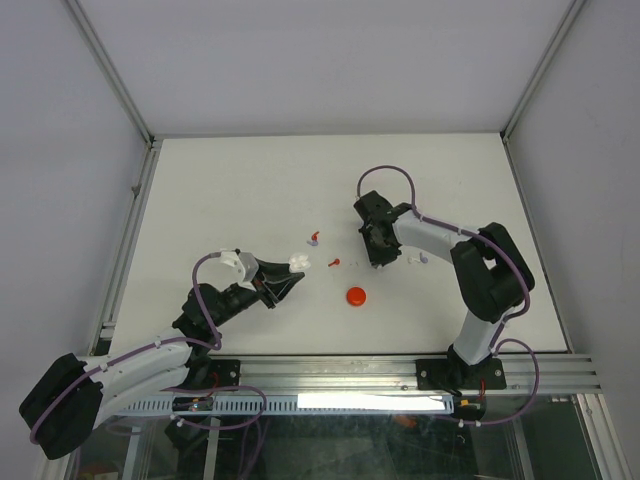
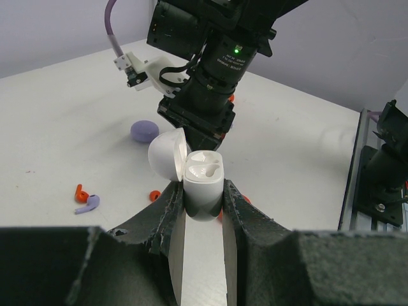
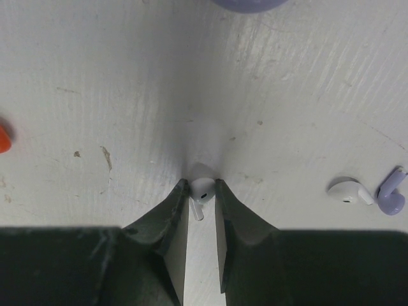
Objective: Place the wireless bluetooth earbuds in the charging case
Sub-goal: Pick up the earbud from the center of the board.
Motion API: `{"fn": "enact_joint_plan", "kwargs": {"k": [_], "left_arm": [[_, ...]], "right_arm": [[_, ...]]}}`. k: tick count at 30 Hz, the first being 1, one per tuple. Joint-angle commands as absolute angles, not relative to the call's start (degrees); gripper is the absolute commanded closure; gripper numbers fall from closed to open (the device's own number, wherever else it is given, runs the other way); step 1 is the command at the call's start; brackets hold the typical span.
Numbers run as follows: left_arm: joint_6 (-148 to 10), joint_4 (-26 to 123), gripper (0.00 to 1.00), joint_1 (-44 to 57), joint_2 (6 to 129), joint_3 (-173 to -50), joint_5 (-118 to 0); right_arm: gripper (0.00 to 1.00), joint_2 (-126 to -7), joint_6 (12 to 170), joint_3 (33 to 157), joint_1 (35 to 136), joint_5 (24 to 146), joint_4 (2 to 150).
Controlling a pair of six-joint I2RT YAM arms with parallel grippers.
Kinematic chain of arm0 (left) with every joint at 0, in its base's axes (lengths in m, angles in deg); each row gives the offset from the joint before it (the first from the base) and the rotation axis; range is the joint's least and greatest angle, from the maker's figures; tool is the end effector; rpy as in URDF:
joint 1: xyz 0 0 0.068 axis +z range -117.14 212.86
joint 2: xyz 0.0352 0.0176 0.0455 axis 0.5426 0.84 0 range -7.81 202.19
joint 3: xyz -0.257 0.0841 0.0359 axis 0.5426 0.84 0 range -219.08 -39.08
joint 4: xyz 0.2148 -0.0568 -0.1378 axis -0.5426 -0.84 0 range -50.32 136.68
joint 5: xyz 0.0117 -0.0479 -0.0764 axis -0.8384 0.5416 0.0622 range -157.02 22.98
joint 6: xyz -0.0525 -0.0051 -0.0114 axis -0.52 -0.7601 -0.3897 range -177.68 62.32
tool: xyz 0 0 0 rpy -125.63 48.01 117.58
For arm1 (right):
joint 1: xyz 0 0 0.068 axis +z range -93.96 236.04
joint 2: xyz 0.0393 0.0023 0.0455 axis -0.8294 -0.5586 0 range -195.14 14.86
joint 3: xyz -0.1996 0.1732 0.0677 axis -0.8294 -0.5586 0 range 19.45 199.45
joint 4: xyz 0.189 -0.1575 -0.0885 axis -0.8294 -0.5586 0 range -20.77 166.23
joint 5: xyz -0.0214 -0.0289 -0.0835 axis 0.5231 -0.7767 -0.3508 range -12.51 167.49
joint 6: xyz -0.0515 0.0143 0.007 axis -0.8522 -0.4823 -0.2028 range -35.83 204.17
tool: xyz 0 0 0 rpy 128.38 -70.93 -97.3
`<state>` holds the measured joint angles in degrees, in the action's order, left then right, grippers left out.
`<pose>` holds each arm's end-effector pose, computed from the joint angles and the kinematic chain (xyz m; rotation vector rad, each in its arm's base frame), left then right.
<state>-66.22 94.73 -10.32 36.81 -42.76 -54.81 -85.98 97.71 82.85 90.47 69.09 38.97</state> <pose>0.1149 -0.1180 0.1972 0.6205 1.3790 -0.8858 0.2748 0.1820 0.1662 -0.4870 2.7964 -0.0357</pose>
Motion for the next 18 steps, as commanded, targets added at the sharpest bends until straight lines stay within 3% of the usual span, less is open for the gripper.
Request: {"fn": "enact_joint_plan", "kwargs": {"k": [1,18], "left_arm": [[-67.0,99.9,1.00,-10.8,37.1,-42.2,-55.5],[-68.9,110.9,1.00,-10.7,40.9,-40.5,-57.3]], "right_arm": [[0.82,-84.0,97.6,82.5,91.2,69.4,37.7],[0.86,-60.2,94.7,82.7,93.6,77.4,49.9]]}}
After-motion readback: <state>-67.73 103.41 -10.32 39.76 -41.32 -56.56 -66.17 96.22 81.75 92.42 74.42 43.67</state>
